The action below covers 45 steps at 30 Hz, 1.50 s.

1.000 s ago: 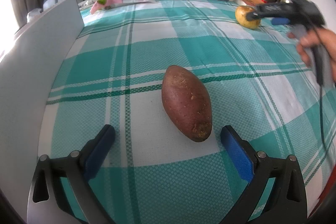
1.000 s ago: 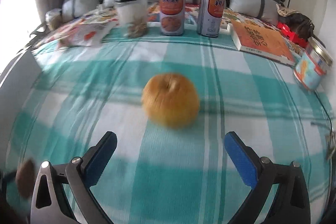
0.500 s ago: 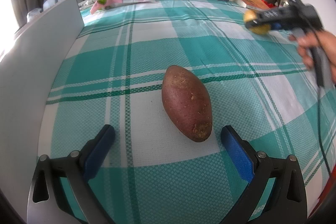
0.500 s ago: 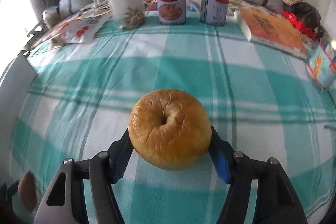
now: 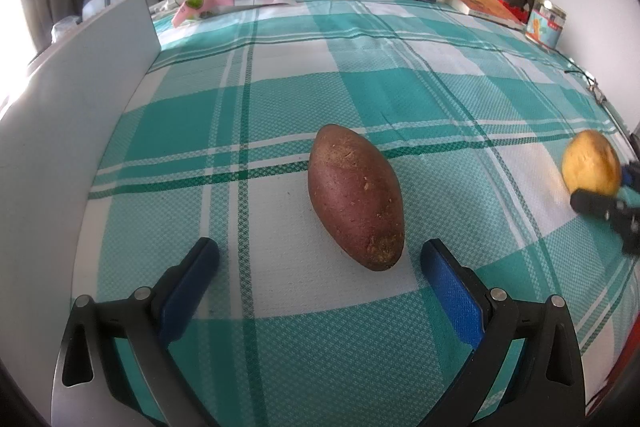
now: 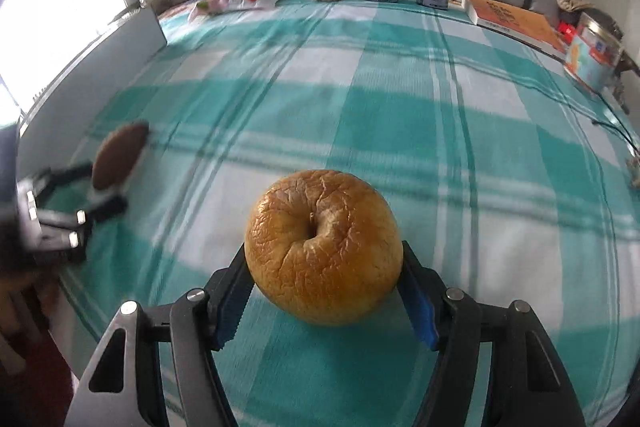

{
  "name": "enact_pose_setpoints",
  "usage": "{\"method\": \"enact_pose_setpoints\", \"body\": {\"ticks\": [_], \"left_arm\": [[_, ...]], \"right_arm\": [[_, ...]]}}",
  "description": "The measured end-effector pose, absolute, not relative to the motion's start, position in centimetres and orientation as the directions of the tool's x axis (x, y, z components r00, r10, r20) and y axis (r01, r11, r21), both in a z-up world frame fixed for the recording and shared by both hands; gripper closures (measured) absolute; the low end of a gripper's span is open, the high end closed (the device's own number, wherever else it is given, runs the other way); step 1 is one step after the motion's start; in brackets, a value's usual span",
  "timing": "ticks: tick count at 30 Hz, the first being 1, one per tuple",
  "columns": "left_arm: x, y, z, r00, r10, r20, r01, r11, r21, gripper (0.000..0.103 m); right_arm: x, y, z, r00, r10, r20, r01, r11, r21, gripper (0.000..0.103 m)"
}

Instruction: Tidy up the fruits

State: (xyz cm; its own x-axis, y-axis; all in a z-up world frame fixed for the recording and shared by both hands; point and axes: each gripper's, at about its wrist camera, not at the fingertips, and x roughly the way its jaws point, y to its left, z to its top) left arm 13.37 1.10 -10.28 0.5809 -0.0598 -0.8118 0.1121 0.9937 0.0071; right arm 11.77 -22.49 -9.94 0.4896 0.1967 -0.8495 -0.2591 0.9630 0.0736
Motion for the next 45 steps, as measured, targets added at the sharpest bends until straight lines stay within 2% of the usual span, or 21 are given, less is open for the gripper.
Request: {"method": "enact_pose_setpoints", "body": {"ticks": [1,2,3,4,11,32,35,38,41,43,44,45], "left_arm": [[13.4,1.1,-10.3,0.581,-0.060,-0.812,0.112,0.994,0.007,0.001],[13.4,1.1,-10.3,0.581,-0.060,-0.812,0.112,0.994,0.007,0.001],[13.4,1.1,-10.3,0.581,-0.060,-0.812,0.112,0.994,0.007,0.001],[13.4,1.1,-10.3,0.581,-0.060,-0.812,0.112,0.994,0.007,0.001],[13.4,1.1,-10.3,0.581,-0.060,-0.812,0.112,0.994,0.007,0.001],[13.4,1.2,-10.4,0.580,-0.066,-0.812,0.111,0.994,-0.001,0.001],[13.8,1.1,-10.1,0.534,-0.080,-0.842,0.121,0.992,-0.017,0.003],[14.8,0.9,-8.9,0.501,-0.129,-0.856,0.119,0.990,-0.079,0.004],[15.8,0.1,-8.4,0.501,-0.094,-0.861,0.120,0.992,-0.039,0.004],[16.4,-0.4,-8.6,0.484,-0.085,-0.871,0.128,0.991,-0.026,0.005],[16.5,-0.6,-8.7,0.478,-0.078,-0.875,0.132,0.991,-0.016,0.007],[16.6,-0.8,-8.8,0.476,-0.074,-0.876,0.138,0.990,-0.009,0.019]], "right_arm": [[11.1,-22.0,-10.0,0.519,0.177,-0.836,-0.253,0.966,0.047,0.034],[10.8,-21.8,-10.1,0.535,0.166,-0.829,-0.248,0.968,0.034,0.027],[10.9,-21.7,-10.3,0.541,0.158,-0.826,-0.239,0.971,0.029,0.014],[10.9,-21.6,-10.4,0.546,0.150,-0.824,-0.228,0.973,0.026,0.009],[10.8,-21.6,-11.2,0.560,0.120,-0.820,-0.196,0.981,0.010,0.000],[10.9,-21.7,-11.3,0.559,0.123,-0.820,-0.197,0.980,0.013,0.000],[10.9,-21.7,-11.2,0.555,0.125,-0.822,-0.198,0.980,0.015,0.000],[10.5,-22.8,-10.8,0.532,0.178,-0.828,-0.198,0.977,0.083,0.000],[10.1,-25.5,-9.6,0.532,0.284,-0.797,-0.142,0.959,0.247,0.001],[10.4,-26.0,-8.8,0.540,0.276,-0.795,-0.134,0.961,0.242,0.001],[10.8,-25.9,-8.3,0.540,0.269,-0.797,-0.152,0.963,0.222,0.002],[11.1,-25.7,-8.0,0.535,0.270,-0.800,-0.171,0.963,0.210,0.002]]}}
